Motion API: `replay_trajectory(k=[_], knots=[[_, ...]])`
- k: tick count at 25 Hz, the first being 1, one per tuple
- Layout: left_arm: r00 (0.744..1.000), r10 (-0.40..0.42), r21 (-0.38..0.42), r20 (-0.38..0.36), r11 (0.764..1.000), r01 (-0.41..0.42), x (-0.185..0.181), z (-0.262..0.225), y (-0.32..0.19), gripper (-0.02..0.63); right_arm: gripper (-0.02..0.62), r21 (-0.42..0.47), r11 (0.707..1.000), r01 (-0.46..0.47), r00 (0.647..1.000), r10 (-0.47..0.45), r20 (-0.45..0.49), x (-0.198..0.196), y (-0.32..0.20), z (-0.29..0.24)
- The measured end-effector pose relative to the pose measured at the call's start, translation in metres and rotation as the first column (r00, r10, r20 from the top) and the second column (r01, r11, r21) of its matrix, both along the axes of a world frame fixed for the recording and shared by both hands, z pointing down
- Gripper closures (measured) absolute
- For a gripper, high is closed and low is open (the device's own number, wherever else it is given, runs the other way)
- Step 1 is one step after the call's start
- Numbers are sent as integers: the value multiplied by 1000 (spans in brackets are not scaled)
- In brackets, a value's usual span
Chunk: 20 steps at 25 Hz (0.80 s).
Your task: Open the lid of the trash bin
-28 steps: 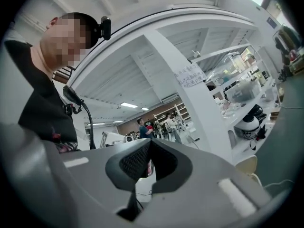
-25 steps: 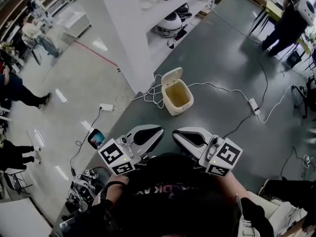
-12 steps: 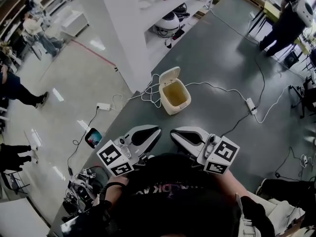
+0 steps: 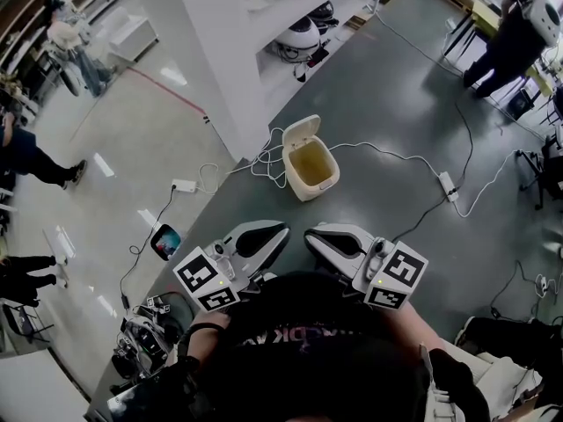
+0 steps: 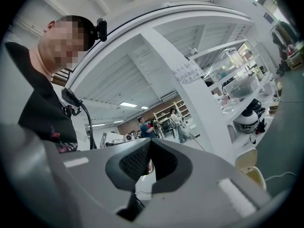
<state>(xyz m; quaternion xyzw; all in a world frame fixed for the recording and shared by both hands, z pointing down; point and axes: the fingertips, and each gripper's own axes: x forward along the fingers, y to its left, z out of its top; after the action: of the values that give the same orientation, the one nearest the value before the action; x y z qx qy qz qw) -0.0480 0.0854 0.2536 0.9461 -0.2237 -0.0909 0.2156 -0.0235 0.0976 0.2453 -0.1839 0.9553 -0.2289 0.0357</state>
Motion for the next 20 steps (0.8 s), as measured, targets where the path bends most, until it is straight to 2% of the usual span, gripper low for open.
replay_trajectory(k=[20], knots=[[1000, 21, 10, 0, 1000, -21, 2, 1, 0, 600, 591, -19, 999, -31, 999, 31, 18, 6, -3, 3]])
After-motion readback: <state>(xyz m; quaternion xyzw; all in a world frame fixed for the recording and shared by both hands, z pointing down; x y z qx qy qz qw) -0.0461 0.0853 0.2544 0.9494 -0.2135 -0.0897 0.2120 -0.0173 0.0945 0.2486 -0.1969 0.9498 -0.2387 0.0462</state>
